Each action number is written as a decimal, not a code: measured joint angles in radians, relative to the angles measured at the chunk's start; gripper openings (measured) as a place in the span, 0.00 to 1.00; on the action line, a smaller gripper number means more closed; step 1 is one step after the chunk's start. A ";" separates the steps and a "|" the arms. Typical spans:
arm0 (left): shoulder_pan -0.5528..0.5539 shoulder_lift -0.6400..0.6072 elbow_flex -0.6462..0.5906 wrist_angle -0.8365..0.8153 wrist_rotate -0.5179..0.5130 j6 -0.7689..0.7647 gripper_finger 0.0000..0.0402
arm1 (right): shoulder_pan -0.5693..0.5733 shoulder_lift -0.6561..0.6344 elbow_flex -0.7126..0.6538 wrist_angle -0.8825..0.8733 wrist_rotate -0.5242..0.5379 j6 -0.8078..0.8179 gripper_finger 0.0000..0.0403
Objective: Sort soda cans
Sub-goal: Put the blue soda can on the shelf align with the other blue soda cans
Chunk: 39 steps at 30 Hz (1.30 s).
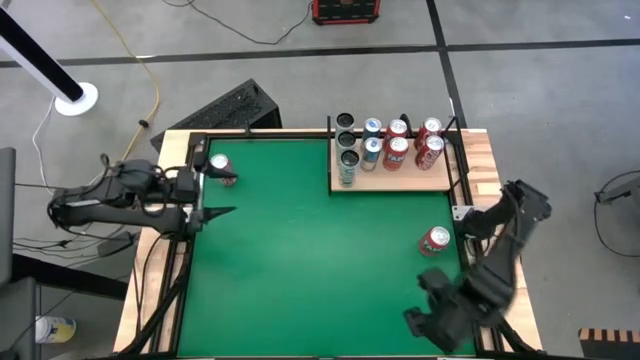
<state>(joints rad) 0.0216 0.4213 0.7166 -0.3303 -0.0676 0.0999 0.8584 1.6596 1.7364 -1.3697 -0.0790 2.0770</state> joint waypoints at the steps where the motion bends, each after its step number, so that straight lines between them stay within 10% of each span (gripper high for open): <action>1: 0.000 -0.011 0.000 0.000 0.006 0.000 0.93 | 0.028 0.006 0.000 -0.036 -0.005 0.061 0.98; 7: 0.000 -0.031 0.000 -0.018 0.009 0.000 0.93 | 0.135 0.027 0.000 -0.069 -0.011 0.275 0.98; 39: 0.000 -0.016 -0.001 -0.135 0.089 -0.068 0.93 | 0.166 0.195 -0.097 -0.040 -0.051 0.240 0.98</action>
<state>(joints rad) 0.0216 0.4053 0.7158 -0.4652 0.0212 0.0319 1.0240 1.8542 1.6398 -1.4095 -0.1299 2.3168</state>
